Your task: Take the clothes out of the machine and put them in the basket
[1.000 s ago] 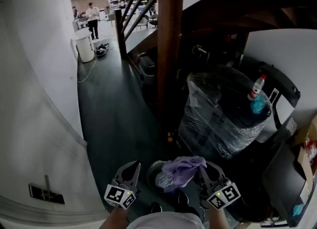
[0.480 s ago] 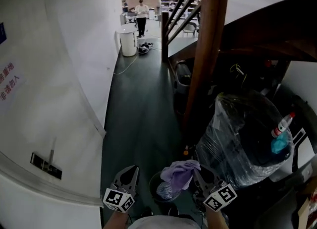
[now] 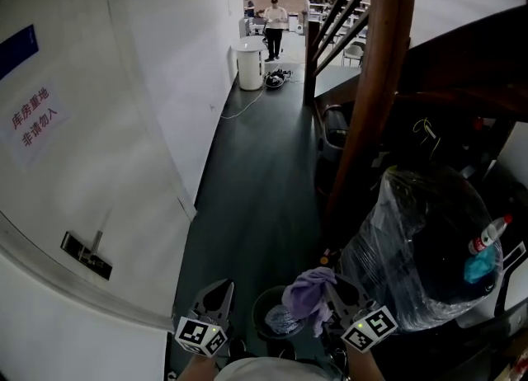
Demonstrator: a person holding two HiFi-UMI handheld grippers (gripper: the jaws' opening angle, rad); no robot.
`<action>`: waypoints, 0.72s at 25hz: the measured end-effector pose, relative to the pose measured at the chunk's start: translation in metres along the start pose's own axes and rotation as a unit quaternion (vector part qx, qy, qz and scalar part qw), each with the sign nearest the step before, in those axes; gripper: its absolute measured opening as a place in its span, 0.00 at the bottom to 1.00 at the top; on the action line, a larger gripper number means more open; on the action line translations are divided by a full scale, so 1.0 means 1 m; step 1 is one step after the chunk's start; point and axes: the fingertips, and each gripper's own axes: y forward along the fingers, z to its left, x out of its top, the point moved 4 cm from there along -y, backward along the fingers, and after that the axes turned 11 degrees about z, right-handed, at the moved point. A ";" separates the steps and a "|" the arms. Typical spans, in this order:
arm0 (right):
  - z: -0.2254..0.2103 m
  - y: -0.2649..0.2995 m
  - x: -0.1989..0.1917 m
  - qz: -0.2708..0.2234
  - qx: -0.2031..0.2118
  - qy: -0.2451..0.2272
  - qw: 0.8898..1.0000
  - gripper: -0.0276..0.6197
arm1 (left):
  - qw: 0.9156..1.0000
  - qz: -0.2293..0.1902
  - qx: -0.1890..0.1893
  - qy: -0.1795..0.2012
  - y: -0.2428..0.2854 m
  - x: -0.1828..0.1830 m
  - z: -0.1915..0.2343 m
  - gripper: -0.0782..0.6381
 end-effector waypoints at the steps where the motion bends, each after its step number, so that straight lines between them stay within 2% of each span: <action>1: -0.001 0.001 0.001 -0.004 -0.001 0.003 1.000 0.10 | 1.000 0.001 -0.001 -0.002 0.002 0.000 0.002 0.14; 8: -0.003 0.020 -0.002 -0.003 -0.032 0.004 0.999 0.10 | 1.000 0.011 -0.022 0.006 0.014 0.002 0.028 0.14; 18: 0.005 0.053 -0.025 0.012 -0.085 0.018 0.996 0.10 | 0.998 0.038 -0.057 0.006 0.024 -0.016 0.074 0.14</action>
